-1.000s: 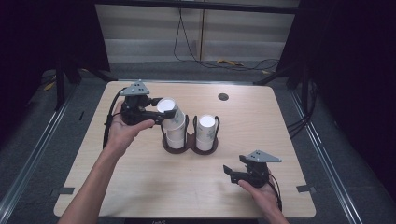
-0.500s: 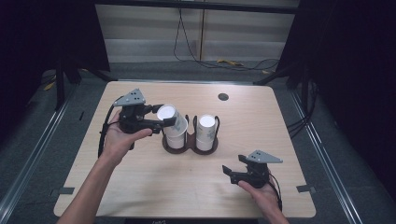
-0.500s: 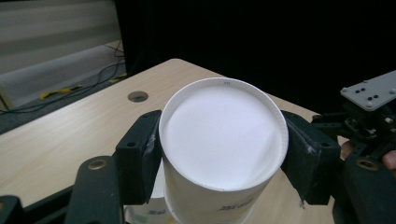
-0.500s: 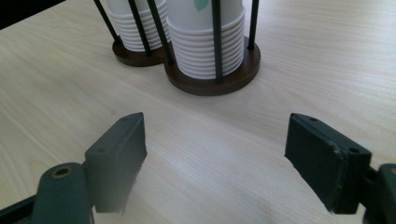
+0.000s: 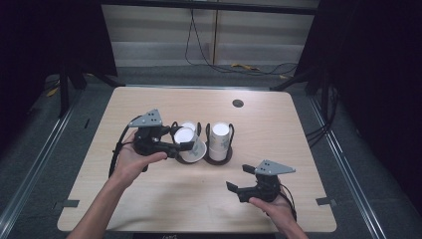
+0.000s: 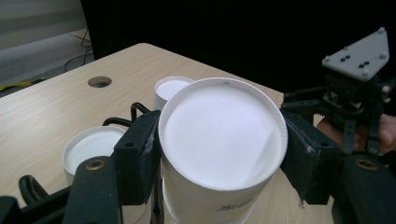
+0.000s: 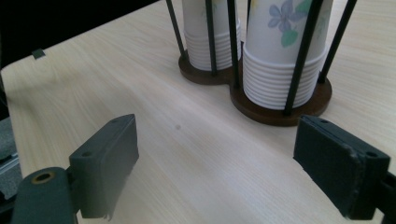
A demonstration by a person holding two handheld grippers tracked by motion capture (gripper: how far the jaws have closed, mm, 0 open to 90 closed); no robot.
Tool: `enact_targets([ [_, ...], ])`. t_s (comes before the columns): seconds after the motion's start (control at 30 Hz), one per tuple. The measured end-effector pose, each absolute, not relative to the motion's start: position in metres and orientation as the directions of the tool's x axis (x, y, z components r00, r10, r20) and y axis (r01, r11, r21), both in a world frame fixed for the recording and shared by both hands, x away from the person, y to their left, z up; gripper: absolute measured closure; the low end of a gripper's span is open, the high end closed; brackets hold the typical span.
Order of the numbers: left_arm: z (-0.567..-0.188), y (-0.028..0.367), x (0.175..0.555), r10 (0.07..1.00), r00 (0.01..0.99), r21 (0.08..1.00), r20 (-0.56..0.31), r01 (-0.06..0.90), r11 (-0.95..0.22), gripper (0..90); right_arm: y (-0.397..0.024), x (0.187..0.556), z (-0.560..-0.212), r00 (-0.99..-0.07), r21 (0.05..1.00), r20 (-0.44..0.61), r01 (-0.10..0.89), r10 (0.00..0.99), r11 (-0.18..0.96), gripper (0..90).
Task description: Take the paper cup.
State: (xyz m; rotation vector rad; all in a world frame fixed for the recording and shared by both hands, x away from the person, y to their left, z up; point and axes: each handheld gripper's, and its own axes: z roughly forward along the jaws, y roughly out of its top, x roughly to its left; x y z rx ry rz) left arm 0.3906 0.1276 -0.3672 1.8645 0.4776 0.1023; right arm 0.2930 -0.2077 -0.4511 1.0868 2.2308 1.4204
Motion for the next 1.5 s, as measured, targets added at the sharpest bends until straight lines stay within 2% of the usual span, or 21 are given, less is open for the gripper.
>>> enact_targets([
  [0.23,-0.378,0.107,0.38,0.337,0.929,0.911,-0.152,0.264,-0.318,34.8,-0.199,0.297,-0.446,-0.714,0.864,0.149,0.431,0.685,0.261,14.5],
  [0.57,-0.392,0.098,0.372,0.326,0.932,0.92,-0.158,0.258,-0.294,34.7,-0.187,0.304,-0.431,-0.754,0.883,0.148,0.392,0.64,0.257,14.2],
  [0.77,-0.404,0.095,0.37,0.297,0.932,0.916,-0.208,0.293,-0.276,34.7,-0.18,0.305,-0.434,-0.77,0.891,0.162,0.383,0.617,0.245,14.3],
  [0.93,-0.409,0.092,0.365,0.281,0.941,0.919,-0.189,0.271,-0.287,34.8,-0.178,0.304,-0.434,-0.784,0.896,0.166,0.374,0.598,0.24,14.2],
  [1.33,-0.416,0.084,0.362,0.218,0.933,0.904,-0.288,0.34,-0.261,35.4,-0.177,0.299,-0.439,-0.802,0.917,0.172,0.342,0.573,0.203,14.0],
  [1.5,-0.412,0.082,0.362,0.207,0.932,0.908,-0.296,0.342,-0.242,35.6,-0.178,0.297,-0.441,-0.809,0.932,0.188,0.326,0.557,0.159,14.1],
])
